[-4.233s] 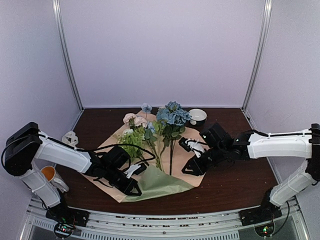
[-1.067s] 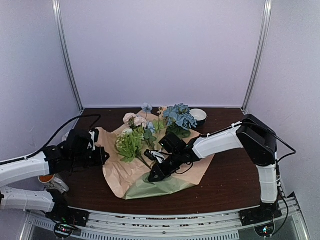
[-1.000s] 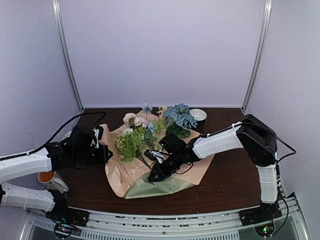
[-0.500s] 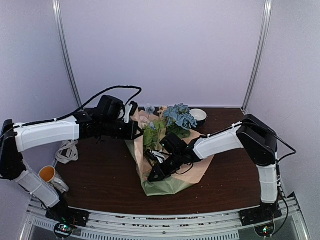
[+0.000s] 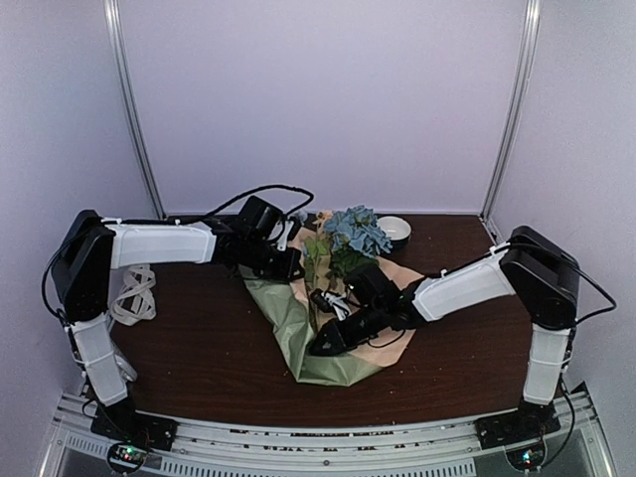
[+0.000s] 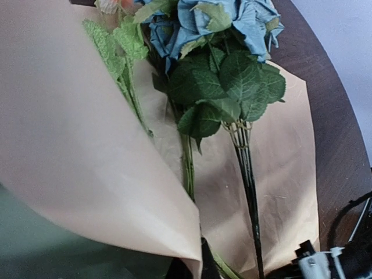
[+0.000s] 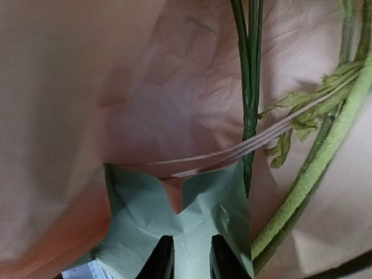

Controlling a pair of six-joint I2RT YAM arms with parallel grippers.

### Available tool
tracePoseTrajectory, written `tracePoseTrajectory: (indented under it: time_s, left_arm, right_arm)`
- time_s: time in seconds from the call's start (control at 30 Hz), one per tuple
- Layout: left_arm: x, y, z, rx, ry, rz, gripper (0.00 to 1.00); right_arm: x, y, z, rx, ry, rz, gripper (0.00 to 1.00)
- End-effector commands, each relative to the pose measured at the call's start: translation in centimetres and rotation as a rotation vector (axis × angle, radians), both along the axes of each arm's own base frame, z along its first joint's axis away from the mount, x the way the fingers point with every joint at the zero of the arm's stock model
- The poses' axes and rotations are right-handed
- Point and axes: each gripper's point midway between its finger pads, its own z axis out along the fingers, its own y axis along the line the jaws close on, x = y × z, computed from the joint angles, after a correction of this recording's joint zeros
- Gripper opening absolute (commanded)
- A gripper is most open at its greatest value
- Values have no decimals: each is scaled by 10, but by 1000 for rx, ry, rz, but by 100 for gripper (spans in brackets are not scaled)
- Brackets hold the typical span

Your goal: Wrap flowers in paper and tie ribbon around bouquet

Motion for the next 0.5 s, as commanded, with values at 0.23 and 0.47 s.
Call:
tracePoseTrajectory:
  time_s: [0.23,0.47]
  left_arm:
    - [13,-19,-12,-35,8,-35,0]
    - [16,-21,-8,-33,-7,-37,0]
  right_arm:
    - [11,-49,86,55,-218,-117,30]
    - [11,-42,116,62,-308,-96,63]
